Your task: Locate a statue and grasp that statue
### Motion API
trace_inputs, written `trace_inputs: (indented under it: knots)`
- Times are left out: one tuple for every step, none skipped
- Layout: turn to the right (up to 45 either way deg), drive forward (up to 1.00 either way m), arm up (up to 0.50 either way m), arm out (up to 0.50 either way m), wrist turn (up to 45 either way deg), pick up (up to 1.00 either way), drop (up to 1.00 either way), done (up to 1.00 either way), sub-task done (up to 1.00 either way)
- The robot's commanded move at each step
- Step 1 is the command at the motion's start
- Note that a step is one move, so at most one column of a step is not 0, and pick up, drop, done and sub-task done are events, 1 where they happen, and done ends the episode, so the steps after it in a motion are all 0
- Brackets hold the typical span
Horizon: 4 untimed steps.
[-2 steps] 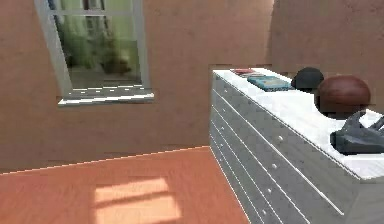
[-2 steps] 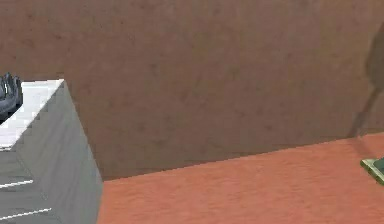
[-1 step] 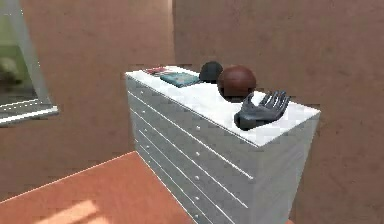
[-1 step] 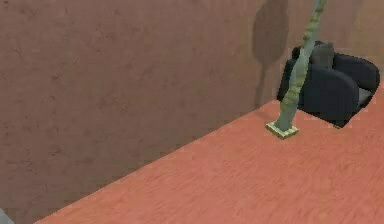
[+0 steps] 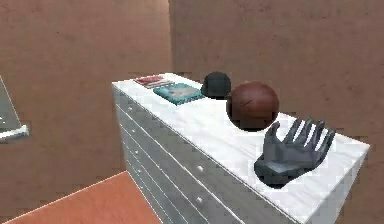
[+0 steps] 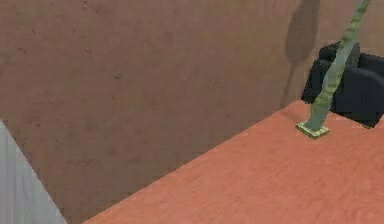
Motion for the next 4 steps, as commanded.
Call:
trace_inputs:
  knots:
    - [-45.0,0.00,0.00,0.00,0.0,0.00,0.00,0.00,0.00]
    - [-15.0,0.00,0.00,0.00,0.0,0.00,0.00,0.00,0.00]
    - [0.0,0.00,0.50,0.00,0.0,0.00,0.00,0.00,0.00]
    - [0.0,0.00,0.38,0.00,0.0,0.00,0.00,0.00,0.00]
